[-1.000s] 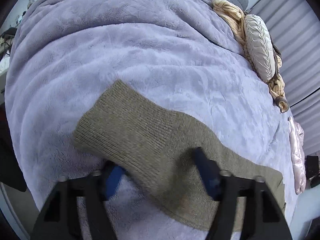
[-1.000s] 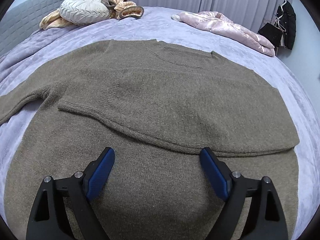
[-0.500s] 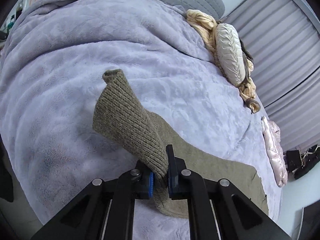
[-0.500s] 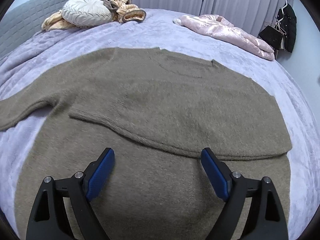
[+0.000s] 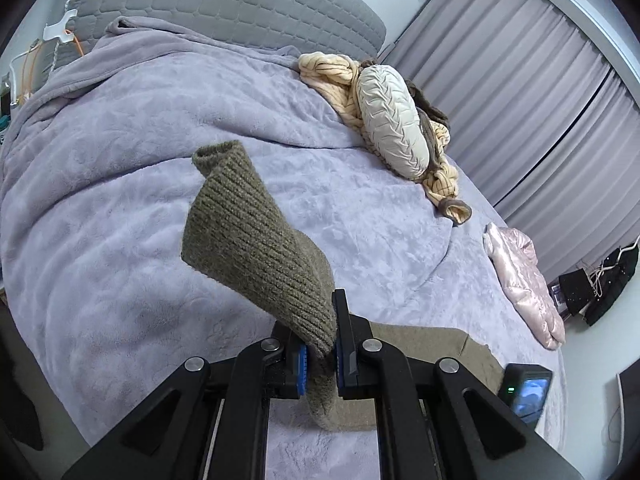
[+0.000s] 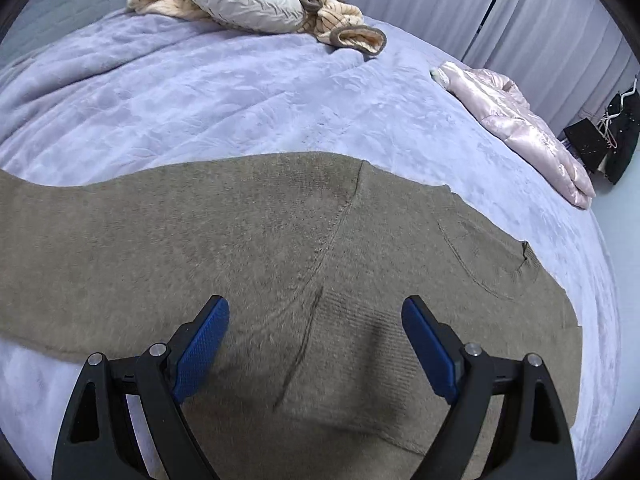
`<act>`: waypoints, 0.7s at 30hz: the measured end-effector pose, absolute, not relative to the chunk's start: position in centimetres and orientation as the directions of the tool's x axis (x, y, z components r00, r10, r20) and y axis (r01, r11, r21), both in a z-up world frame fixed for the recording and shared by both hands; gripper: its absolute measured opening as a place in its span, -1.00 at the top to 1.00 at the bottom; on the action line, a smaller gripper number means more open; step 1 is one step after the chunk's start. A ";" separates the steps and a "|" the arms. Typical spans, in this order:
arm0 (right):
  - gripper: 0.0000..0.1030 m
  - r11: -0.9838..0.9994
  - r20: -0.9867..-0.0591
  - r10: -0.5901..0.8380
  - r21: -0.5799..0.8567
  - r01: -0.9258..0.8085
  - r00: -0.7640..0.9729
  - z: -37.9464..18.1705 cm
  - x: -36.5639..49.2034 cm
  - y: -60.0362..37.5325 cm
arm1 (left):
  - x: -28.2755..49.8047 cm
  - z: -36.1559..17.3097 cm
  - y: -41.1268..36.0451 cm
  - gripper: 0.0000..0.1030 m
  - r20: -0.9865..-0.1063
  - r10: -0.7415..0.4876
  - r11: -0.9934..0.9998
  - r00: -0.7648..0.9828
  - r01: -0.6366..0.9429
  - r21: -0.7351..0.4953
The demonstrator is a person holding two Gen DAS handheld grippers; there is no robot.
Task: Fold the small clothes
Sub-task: 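Lift the cuff with the left gripper and carry it over the folded sleeve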
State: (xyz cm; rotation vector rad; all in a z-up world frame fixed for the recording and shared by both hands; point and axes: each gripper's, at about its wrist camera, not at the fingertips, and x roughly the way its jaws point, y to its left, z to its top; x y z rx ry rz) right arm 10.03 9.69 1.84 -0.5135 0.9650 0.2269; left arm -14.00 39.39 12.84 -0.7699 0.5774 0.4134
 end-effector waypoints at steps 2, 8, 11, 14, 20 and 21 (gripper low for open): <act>-0.75 0.827 -0.844 -0.030 -0.321 -0.461 0.535 0.9 9.7 12.2 | -13.7 13.6 39.3 0.79 -0.610 0.130 0.660 0.782 -0.527 -0.535; -0.75 0.817 -0.832 0.272 -0.066 -0.573 0.484 4.6 7.1 12.7 | -12.3 15.4 37.4 0.79 -0.598 0.108 0.709 0.794 -0.483 -0.514; -0.75 0.878 -0.816 0.220 -0.073 -0.473 0.534 5.7 7.7 8.1 | -11.2 15.9 35.1 0.79 -0.603 0.083 0.742 0.794 -0.453 -0.494; -0.75 0.907 -0.811 0.151 -0.114 -0.405 0.566 5.8 7.4 2.3 | -9.7 16.1 32.6 0.79 -0.616 0.059 0.772 0.786 -0.427 -0.470; -0.75 0.941 -0.831 0.073 -0.127 -0.315 0.552 4.8 6.7 -6.9 | -6.3 16.6 26.8 0.79 -0.649 -0.008 0.817 0.761 -0.369 -0.443; -0.75 0.944 -0.830 0.069 -0.125 -0.306 0.554 4.8 6.3 -8.1 | -5.8 16.9 25.7 0.79 -0.652 -0.018 0.826 0.758 -0.355 -0.437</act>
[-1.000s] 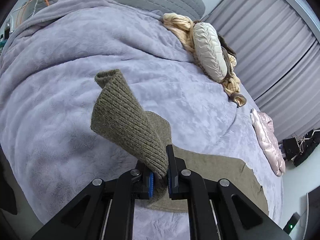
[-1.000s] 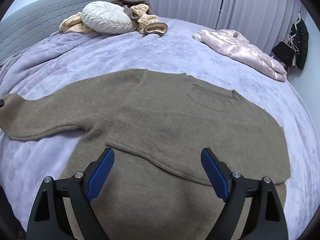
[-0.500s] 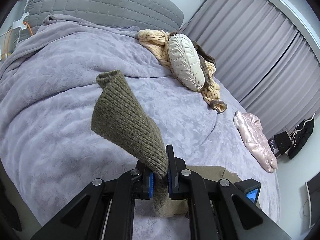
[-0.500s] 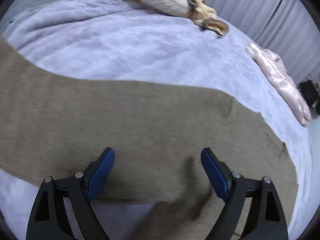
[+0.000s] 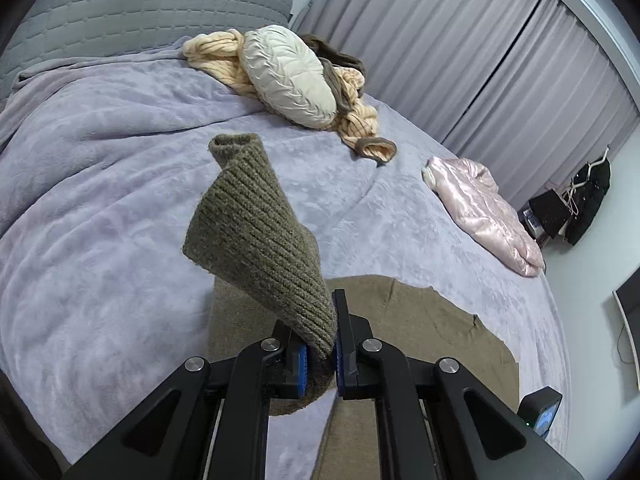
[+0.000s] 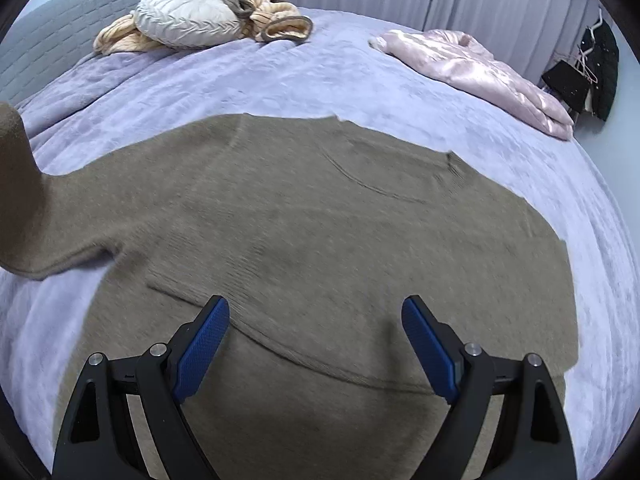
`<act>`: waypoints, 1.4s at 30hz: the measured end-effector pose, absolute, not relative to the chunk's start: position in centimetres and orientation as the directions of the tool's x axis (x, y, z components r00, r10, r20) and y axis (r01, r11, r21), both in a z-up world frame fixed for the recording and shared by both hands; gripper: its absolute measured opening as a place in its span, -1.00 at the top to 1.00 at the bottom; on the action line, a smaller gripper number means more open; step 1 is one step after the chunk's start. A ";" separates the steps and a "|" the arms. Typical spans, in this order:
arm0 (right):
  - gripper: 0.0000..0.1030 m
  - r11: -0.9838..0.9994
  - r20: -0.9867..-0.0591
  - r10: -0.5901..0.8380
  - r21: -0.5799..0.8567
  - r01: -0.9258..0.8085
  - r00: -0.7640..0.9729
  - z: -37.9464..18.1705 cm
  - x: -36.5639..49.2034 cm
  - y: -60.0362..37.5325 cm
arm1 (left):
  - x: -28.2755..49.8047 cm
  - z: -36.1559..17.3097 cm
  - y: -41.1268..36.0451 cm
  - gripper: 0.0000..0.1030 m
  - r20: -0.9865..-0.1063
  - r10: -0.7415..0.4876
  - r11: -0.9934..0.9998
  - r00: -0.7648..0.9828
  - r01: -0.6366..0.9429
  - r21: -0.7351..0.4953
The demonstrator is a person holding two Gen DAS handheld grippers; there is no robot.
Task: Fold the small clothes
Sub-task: 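Lift the cuff with the left gripper and carry it over the folded sleeve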
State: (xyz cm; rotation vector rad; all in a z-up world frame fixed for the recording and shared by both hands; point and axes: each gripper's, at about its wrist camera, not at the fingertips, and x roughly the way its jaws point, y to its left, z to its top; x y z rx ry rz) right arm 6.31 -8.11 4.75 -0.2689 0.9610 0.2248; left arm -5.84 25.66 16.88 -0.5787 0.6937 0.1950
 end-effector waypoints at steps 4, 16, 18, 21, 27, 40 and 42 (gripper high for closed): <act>-0.75 0.950 -0.825 0.074 -0.112 -0.291 0.560 4.8 4.8 -11.7 | -4.5 18.4 21.9 0.79 -0.651 -0.043 0.852 0.758 -0.312 -0.419; -0.75 0.970 -0.814 0.085 -0.063 -0.233 0.575 4.9 2.8 -20.2 | -0.1 20.1 6.9 0.79 -0.689 -0.086 0.937 0.720 -0.177 -0.302; -0.75 0.976 -0.807 0.085 -0.051 -0.213 0.585 5.4 2.7 -21.8 | 0.7 19.8 4.5 0.79 -0.700 -0.103 0.941 0.706 -0.160 -0.300; -0.75 0.983 -0.798 0.091 -0.024 -0.183 0.595 5.9 2.6 -24.0 | 1.8 18.8 0.7 0.79 -0.723 -0.121 0.949 0.680 -0.135 -0.286; -0.75 0.989 -0.792 0.087 -0.004 -0.147 0.604 6.1 2.3 -27.3 | 2.8 16.6 -5.7 0.79 -0.757 -0.130 0.970 0.640 -0.075 -0.230; -0.75 0.990 -0.790 0.134 0.076 -0.121 0.598 4.7 1.4 -30.7 | 4.4 13.6 -11.1 0.79 -0.801 -0.096 0.986 0.591 -0.053 -0.158; -0.75 0.988 -0.787 0.144 0.085 -0.125 0.600 4.6 1.1 -30.8 | 4.4 14.2 -11.8 0.79 -0.793 -0.099 0.988 0.601 -0.036 -0.151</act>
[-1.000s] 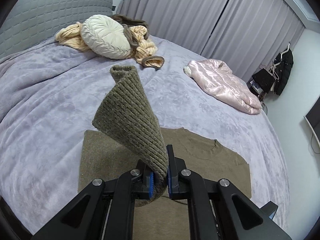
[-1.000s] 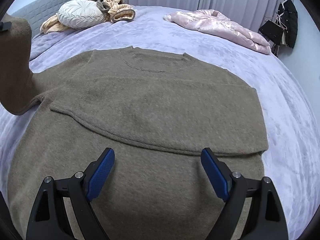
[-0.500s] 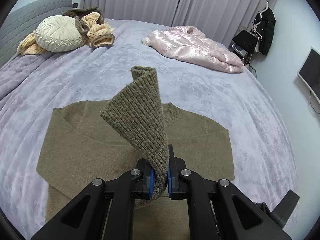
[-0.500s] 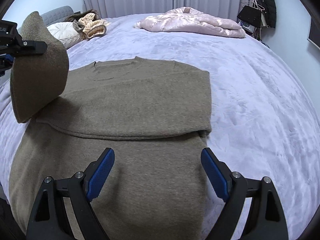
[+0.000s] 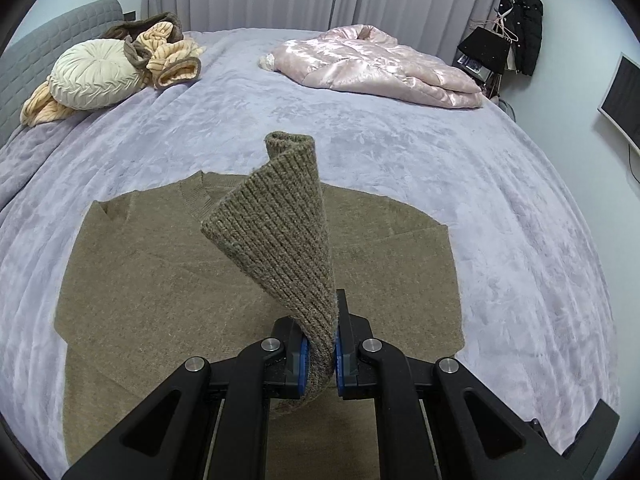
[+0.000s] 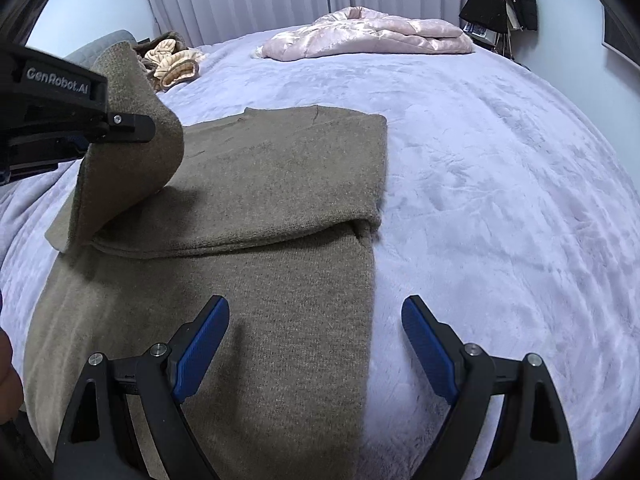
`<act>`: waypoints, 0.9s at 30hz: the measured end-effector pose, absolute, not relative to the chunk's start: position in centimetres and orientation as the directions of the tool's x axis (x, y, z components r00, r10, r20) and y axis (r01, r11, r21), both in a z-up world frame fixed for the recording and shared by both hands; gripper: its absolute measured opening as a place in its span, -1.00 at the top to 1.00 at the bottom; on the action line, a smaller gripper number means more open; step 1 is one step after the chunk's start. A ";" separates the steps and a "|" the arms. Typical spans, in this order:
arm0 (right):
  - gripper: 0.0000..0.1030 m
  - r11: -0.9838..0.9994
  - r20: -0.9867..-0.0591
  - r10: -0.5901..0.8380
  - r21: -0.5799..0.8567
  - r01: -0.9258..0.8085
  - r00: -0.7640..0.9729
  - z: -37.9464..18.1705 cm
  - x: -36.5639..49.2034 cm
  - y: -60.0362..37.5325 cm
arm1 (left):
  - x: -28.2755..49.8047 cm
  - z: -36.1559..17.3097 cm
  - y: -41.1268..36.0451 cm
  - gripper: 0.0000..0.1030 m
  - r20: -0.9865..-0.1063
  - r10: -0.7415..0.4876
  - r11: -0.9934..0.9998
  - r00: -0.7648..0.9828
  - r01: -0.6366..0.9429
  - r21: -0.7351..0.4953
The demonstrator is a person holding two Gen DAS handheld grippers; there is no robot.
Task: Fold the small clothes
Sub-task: 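Lift the cuff with the left gripper and carry it over the folded sleeve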
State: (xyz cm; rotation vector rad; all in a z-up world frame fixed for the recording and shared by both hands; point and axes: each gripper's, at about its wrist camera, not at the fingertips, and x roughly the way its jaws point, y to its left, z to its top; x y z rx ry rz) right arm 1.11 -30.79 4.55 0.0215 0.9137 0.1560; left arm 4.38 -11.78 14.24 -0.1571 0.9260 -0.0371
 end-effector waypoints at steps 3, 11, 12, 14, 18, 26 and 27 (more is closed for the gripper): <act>-0.75 0.986 -0.790 0.160 0.104 -0.128 0.591 4.0 1.0 -30.7 | 4.3 15.7 -13.4 0.79 -0.769 -0.084 0.994 0.634 0.000 -0.109; -0.75 0.984 -0.788 0.172 0.110 -0.140 0.591 3.8 0.6 -30.6 | 6.1 15.2 -15.3 0.79 -0.794 -0.103 0.993 0.599 0.023 -0.112; -0.76 0.984 -0.787 0.171 0.111 -0.137 0.593 3.9 0.6 -30.8 | 6.2 14.9 -15.4 0.79 -0.800 -0.104 0.993 0.592 0.024 -0.112; -0.75 0.985 -0.785 0.167 0.110 -0.131 0.596 4.0 0.5 -31.1 | 6.3 14.4 -15.7 0.79 -0.806 -0.105 0.994 0.582 0.030 -0.108; -0.75 0.987 -0.786 0.162 0.116 -0.116 0.597 4.1 0.3 -32.0 | 6.6 13.3 -15.8 0.79 -0.823 -0.135 0.990 0.552 0.041 -0.135; -0.75 0.986 -0.786 0.167 0.134 -0.100 0.595 4.0 0.0 -32.7 | 7.6 10.9 -16.5 0.79 -0.855 -0.180 0.983 0.486 0.055 -0.175; -0.75 0.986 -0.787 0.168 0.136 -0.099 0.593 3.9 -0.1 -32.8 | 7.8 10.6 -16.7 0.79 -0.860 -0.179 0.983 0.479 0.055 -0.174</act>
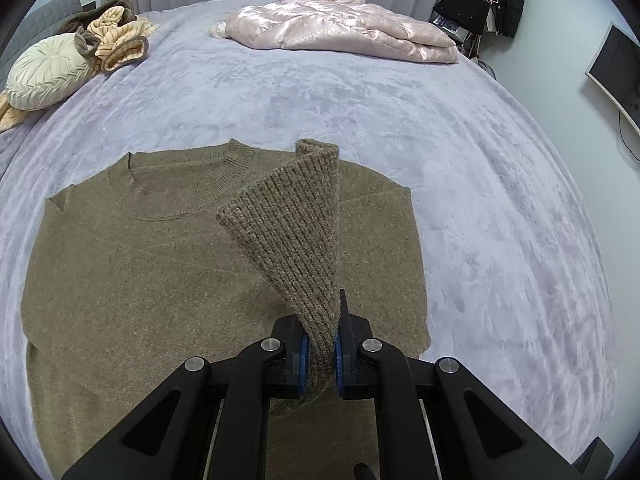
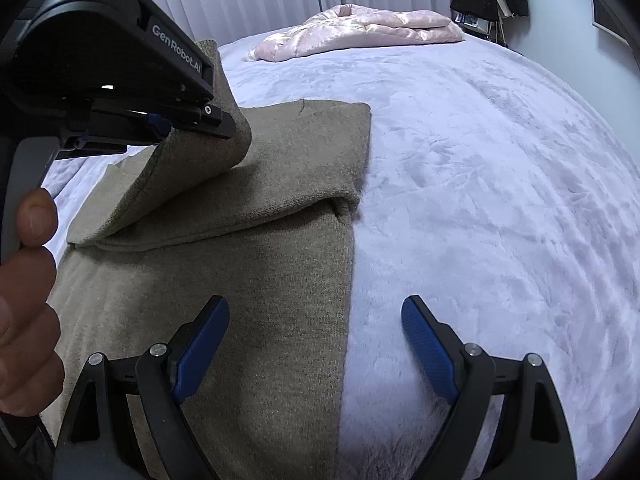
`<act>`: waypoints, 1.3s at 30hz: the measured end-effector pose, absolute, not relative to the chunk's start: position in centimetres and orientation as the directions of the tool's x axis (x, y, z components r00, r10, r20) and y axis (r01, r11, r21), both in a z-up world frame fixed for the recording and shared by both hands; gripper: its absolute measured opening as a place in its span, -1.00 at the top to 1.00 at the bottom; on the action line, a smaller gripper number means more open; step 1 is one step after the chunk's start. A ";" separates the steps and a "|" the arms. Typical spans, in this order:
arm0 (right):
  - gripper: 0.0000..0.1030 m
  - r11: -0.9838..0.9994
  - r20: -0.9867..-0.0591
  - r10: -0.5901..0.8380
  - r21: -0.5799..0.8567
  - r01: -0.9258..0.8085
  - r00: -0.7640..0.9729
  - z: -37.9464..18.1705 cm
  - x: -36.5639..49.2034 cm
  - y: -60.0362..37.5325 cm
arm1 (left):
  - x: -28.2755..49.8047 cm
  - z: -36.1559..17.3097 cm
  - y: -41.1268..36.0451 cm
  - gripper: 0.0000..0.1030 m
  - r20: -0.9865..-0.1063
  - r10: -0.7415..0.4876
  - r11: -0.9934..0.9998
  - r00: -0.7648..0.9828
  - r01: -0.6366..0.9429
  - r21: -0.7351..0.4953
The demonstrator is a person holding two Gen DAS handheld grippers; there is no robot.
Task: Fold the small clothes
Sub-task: 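Lift the cuff with the left gripper and carry it over the folded sleeve, then lower the sleeve onto the sweater body and open the left gripper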
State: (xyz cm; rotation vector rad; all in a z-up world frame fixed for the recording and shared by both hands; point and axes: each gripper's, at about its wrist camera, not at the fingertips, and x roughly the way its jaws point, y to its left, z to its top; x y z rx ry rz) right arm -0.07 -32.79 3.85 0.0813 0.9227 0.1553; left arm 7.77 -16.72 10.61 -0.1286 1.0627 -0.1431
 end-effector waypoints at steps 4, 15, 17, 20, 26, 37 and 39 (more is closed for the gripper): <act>-0.75 0.984 -0.787 0.176 0.151 -0.092 0.591 3.6 -0.2 -33.3 | 8.2 9.8 -17.6 0.79 -0.868 -0.174 0.984 0.465 0.063 -0.164; -0.75 0.985 -0.786 0.173 0.152 -0.086 0.594 2.9 -0.6 -34.0 | 8.3 7.4 -18.5 0.79 -0.885 -0.183 0.983 0.427 0.090 -0.159; -0.75 0.985 -0.785 0.173 0.150 -0.088 0.594 2.9 -0.7 -34.0 | 8.2 7.4 -18.7 0.79 -0.886 -0.178 0.984 0.428 0.099 -0.150; -0.75 0.985 -0.790 0.170 0.142 -0.093 0.589 2.9 -1.0 -34.1 | 8.1 7.0 -19.0 0.79 -0.892 -0.176 0.984 0.417 0.111 -0.143; -0.75 0.986 -0.794 0.164 0.120 -0.114 0.585 3.4 -2.3 -34.7 | 7.5 6.6 -19.2 0.77 -0.891 -0.183 0.982 0.416 0.128 -0.142; -0.75 0.988 -0.802 0.153 0.119 -0.097 0.577 3.6 -2.8 -35.1 | 7.4 6.4 -17.8 0.77 -0.899 -0.265 0.964 0.349 0.102 -0.245; -0.75 0.988 -0.804 0.153 0.122 -0.093 0.575 3.7 -3.0 -35.2 | 7.4 6.2 -18.0 0.35 -0.901 -0.257 0.966 0.349 0.119 -0.229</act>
